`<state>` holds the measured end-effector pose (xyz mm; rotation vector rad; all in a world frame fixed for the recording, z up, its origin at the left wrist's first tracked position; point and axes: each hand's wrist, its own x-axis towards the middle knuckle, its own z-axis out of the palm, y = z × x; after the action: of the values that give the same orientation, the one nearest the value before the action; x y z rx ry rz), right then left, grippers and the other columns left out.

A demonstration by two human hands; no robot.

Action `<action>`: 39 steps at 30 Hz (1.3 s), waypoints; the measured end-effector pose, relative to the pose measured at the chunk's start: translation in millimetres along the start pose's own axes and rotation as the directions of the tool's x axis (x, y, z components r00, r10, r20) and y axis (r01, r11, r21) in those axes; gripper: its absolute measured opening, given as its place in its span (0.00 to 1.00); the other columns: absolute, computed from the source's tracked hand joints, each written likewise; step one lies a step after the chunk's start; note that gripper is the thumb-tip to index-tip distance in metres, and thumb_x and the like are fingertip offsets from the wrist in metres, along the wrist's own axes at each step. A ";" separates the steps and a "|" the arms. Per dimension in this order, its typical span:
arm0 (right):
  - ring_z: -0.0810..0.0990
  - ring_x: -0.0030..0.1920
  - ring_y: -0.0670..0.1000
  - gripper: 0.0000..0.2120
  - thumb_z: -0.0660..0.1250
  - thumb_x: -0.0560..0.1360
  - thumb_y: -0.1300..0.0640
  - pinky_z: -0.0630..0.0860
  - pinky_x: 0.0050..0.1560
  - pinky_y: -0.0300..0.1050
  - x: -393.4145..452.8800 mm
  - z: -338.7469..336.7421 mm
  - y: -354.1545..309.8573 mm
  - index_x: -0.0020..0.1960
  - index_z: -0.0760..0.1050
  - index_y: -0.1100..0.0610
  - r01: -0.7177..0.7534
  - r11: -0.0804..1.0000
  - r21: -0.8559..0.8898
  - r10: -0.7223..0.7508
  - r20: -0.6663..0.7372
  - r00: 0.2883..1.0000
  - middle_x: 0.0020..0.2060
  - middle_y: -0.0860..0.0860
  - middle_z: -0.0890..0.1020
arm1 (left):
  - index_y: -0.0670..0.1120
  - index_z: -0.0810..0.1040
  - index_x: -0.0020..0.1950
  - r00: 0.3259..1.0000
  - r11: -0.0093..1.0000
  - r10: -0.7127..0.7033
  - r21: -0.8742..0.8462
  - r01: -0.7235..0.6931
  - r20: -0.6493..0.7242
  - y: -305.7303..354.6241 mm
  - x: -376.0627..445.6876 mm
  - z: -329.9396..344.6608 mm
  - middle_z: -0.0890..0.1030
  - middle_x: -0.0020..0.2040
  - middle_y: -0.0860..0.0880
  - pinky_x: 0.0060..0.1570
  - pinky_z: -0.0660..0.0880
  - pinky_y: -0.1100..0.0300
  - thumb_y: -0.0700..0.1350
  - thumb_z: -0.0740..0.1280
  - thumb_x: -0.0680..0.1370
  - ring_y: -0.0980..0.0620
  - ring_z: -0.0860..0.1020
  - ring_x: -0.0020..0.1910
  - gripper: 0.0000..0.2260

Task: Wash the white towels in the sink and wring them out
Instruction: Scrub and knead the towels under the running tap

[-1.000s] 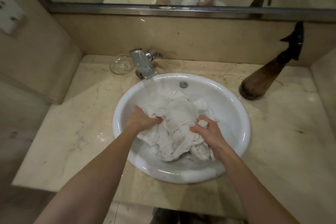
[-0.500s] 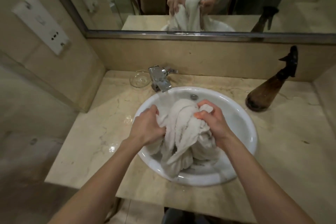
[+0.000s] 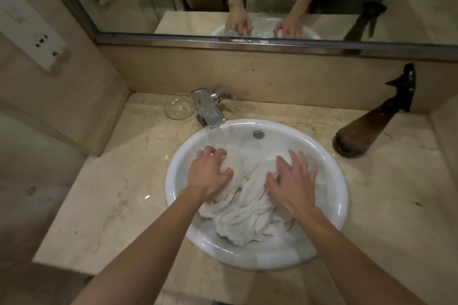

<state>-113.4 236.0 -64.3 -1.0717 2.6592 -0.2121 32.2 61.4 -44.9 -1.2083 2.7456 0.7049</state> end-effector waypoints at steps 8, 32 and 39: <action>0.60 0.78 0.59 0.30 0.49 0.80 0.40 0.52 0.77 0.62 40.4 52.2 -31.9 0.76 0.66 0.53 0.030 0.999 0.033 -0.031 0.019 0.999 0.77 0.56 0.66 | 0.57 0.56 0.79 0.987 0.982 -0.081 0.180 0.055 0.140 21.2 55.2 52.3 0.57 0.80 0.46 0.75 0.50 0.44 0.69 0.50 0.78 0.42 0.55 0.77 0.32; 0.76 0.60 0.58 0.15 0.54 0.80 0.47 0.63 0.61 0.54 98.2 44.6 -43.2 0.57 0.75 0.52 -0.011 0.981 0.194 -0.035 0.233 0.972 0.56 0.55 0.81 | 0.47 0.77 0.55 0.963 0.983 -0.179 -0.010 0.181 -0.200 8.3 68.4 55.4 0.83 0.50 0.44 0.55 0.69 0.49 0.57 0.56 0.83 0.41 0.79 0.51 0.17; 0.77 0.45 0.61 0.15 0.61 0.74 0.45 0.69 0.49 0.51 46.6 -8.6 -68.2 0.46 0.78 0.56 0.199 0.766 0.611 -0.273 0.029 0.962 0.40 0.54 0.80 | 0.47 0.77 0.50 0.868 0.841 -0.308 -0.538 0.056 -0.391 17.3 15.8 8.6 0.83 0.44 0.47 0.46 0.74 0.51 0.59 0.56 0.79 0.44 0.80 0.45 0.18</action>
<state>-103.3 155.0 -49.0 -1.1325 2.0918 -0.9496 7.8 64.5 -49.6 -1.9601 2.8088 1.3420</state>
